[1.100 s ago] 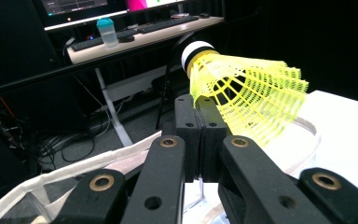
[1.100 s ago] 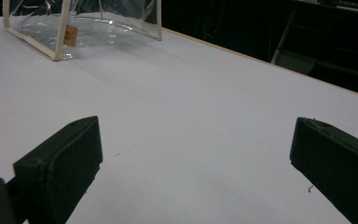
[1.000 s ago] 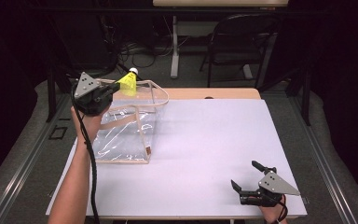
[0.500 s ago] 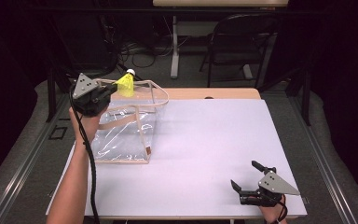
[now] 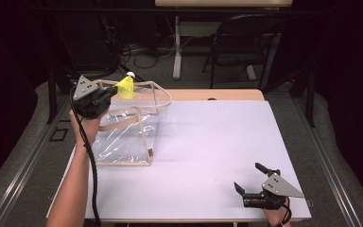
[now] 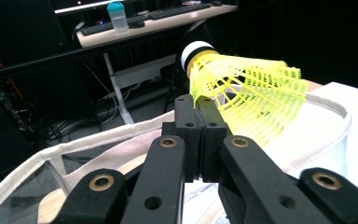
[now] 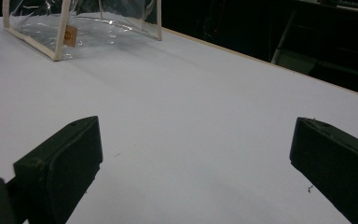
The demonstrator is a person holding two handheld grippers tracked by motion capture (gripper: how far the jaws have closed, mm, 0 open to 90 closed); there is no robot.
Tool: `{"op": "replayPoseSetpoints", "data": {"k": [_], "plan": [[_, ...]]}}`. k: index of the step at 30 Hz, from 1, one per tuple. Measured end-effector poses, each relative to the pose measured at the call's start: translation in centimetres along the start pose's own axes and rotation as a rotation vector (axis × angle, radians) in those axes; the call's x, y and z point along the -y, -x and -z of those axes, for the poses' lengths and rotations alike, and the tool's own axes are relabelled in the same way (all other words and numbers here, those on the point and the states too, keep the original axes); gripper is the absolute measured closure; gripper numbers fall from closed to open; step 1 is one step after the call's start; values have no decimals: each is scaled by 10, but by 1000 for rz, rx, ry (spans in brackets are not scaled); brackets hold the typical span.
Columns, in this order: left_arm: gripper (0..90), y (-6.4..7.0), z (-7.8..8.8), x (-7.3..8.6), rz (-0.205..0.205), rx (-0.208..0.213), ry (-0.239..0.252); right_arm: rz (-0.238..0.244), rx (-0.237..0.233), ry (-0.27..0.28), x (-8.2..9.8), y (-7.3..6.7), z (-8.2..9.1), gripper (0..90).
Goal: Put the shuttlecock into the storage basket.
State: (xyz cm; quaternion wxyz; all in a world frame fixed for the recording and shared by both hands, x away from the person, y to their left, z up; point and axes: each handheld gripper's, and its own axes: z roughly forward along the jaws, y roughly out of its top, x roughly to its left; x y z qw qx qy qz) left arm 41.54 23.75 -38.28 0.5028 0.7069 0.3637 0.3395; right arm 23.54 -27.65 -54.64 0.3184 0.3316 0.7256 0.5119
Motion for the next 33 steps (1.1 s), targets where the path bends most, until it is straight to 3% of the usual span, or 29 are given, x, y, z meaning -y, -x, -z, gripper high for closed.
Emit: {"op": "replayPoseSetpoints", "data": {"k": [11, 20, 33], "plan": [[895, -1, -3, 7, 2, 11, -20, 1, 0, -1, 0, 0, 0, 19], [894, 3, -9, 7, -21, 23, -42, 1, 0, -1, 0, 0, 0, 19], [894, -1, -11, 10, -15, 9, -57, 0, 1, -1, 0, 0, 0, 20]]}}
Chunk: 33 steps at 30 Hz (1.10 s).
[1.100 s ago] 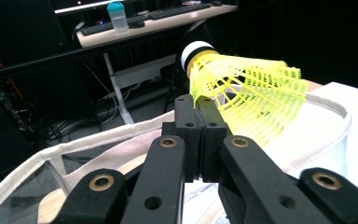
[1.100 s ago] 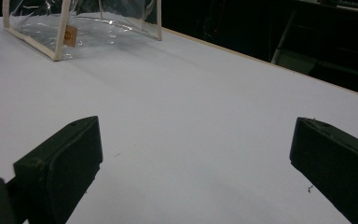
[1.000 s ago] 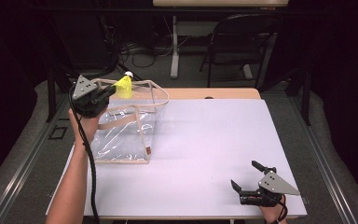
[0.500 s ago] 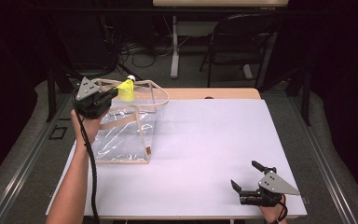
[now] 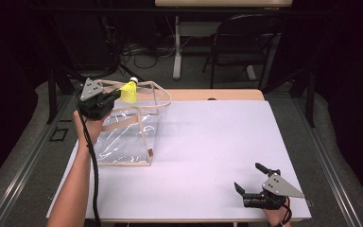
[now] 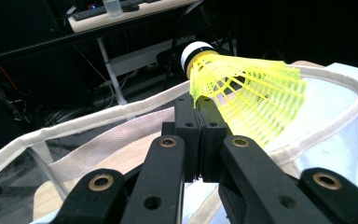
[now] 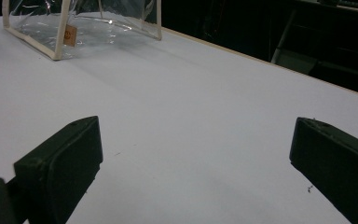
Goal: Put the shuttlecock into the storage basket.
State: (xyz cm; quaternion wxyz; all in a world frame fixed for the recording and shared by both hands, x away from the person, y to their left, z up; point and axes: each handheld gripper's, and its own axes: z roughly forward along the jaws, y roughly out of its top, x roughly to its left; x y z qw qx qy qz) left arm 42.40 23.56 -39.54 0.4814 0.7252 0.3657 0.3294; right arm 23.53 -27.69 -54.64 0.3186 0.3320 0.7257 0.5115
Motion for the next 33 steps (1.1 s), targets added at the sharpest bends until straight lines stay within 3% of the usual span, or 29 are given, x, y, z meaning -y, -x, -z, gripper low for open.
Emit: {"op": "replayPoseSetpoints", "data": {"k": [33], "plan": [[893, -24, 15, 24, 68, -87, -40, -1, -1, -1, 0, 0, -1, 20]]}}
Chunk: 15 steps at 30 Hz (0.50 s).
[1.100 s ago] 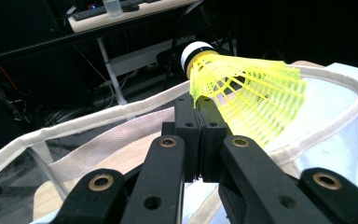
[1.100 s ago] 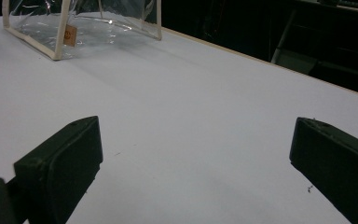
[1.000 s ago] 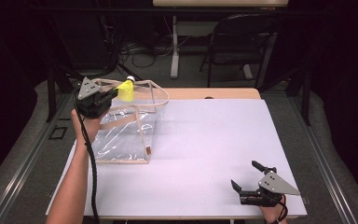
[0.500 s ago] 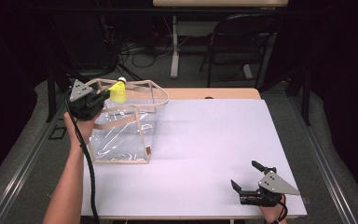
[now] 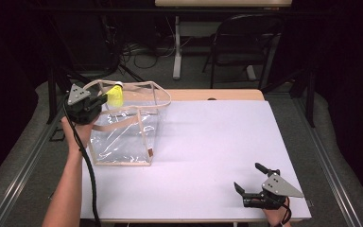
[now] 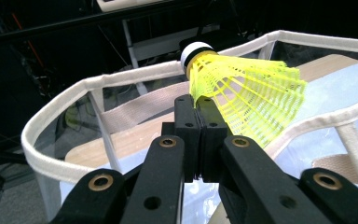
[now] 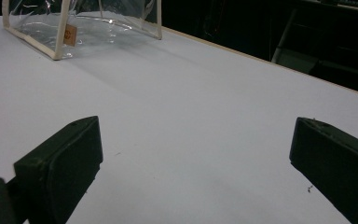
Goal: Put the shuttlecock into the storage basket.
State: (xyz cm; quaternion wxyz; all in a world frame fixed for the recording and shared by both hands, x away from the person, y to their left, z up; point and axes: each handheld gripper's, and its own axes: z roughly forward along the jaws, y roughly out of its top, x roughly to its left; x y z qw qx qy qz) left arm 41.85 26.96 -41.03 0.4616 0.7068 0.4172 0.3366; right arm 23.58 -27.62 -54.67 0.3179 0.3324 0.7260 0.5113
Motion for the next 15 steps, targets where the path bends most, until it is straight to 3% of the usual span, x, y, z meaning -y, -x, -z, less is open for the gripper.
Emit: {"op": "replayPoseSetpoints", "data": {"k": [15], "plan": [[887, -2, -2, 5, 16, -34, -33, 0, -3, 2, 0, 0, 0, 20]]}}
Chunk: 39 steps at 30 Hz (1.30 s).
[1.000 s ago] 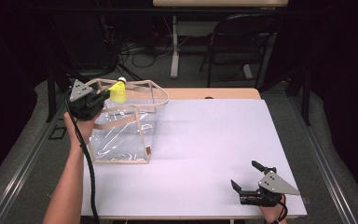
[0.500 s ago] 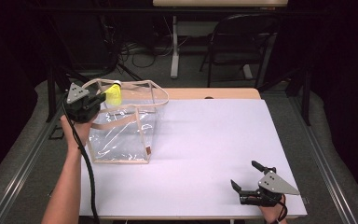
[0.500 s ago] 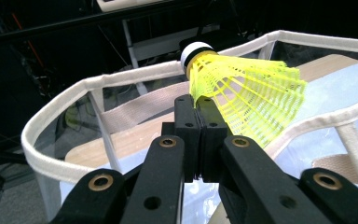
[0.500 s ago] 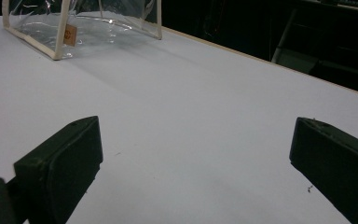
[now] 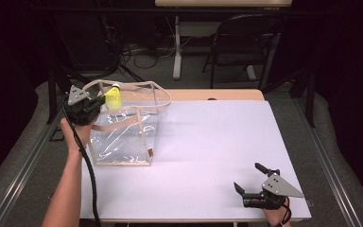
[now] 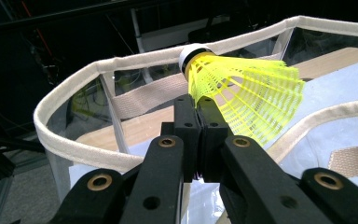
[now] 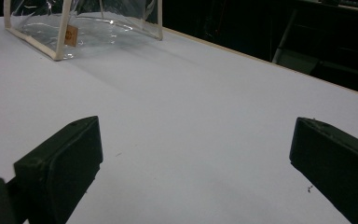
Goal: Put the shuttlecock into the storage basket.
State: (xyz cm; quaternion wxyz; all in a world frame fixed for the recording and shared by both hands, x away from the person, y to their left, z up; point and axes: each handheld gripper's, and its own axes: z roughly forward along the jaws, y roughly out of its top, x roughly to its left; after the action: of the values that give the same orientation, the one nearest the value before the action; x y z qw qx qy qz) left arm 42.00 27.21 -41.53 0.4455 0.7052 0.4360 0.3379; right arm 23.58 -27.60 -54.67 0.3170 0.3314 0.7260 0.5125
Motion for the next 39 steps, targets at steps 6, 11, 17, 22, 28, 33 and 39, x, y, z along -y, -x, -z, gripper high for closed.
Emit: {"op": "replayPoseSetpoints", "data": {"k": [6, 11, 17, 22, 28, 33, 39], "plan": [[862, 0, 0, 0, 2, -1, 3, 0, 0, -1, 0, 0, 0, 20], [786, 1, 1, -1, 1, 10, 13, 0, 1, 1, 0, 0, 0, 20], [564, 6, 4, -1, -11, 41, 24, 3, 1, 1, 0, 0, 0, 20], [350, 17, 6, 3, -31, 42, 18, 0, 3, 1, 0, 1, 1, 20], [168, 25, 12, 8, -44, 62, 19, -1, 2, 2, 0, 1, 2, 20], [96, 31, 17, 13, -45, 67, 33, -3, 1, 2, 1, 2, 1, 20], [0, 38, 22, 19, -41, 70, 48, -9, -4, 2, 2, 3, 1, 20]]}}
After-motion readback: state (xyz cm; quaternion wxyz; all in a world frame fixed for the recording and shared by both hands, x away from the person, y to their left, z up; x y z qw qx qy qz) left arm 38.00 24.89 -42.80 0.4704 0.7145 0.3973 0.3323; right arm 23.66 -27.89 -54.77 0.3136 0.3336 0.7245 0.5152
